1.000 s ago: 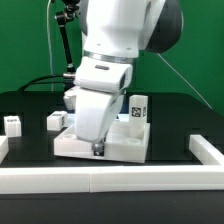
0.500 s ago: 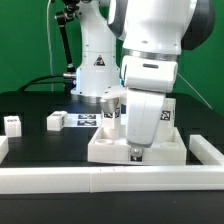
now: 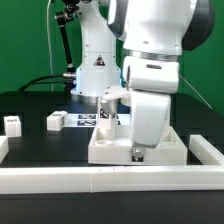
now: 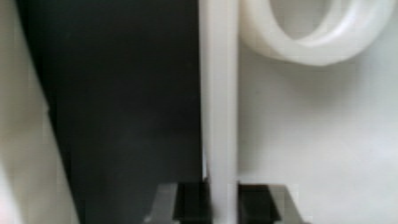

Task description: Assemble square table

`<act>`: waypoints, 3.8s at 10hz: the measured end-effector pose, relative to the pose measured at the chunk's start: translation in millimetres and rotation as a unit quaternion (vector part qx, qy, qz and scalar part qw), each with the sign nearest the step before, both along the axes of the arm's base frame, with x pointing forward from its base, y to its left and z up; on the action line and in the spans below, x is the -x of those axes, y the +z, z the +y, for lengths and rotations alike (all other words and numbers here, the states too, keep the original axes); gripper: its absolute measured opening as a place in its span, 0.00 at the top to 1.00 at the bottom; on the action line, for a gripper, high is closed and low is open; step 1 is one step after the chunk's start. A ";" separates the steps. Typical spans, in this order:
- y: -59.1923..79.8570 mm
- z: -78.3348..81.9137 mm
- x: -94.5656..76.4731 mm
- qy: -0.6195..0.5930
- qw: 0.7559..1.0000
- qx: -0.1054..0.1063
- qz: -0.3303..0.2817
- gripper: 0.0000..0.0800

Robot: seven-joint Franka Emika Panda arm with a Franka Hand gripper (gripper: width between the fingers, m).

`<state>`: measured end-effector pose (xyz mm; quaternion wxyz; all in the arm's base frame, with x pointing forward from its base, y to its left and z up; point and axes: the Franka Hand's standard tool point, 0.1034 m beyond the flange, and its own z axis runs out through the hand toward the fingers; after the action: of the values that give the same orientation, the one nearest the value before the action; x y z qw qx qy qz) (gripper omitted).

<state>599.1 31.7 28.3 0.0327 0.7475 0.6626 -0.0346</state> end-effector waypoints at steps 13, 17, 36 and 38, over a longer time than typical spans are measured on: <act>15.4 21.5 -14.4 0.019 0.998 0.027 0.051 0.24; 61.4 -16.4 -1.9 -0.007 0.999 0.027 0.037 0.19; 59.4 -93.8 85.2 -0.560 0.827 0.048 0.009 0.19; 57.6 -120.8 115.7 -0.604 0.795 0.039 0.033 0.19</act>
Offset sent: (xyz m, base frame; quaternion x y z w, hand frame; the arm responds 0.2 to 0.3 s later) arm 0.0446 0.0551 0.0083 -0.0143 0.0119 -0.0244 0.9995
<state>483.5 -89.1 85.9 0.0122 0.9923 0.0747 -0.0982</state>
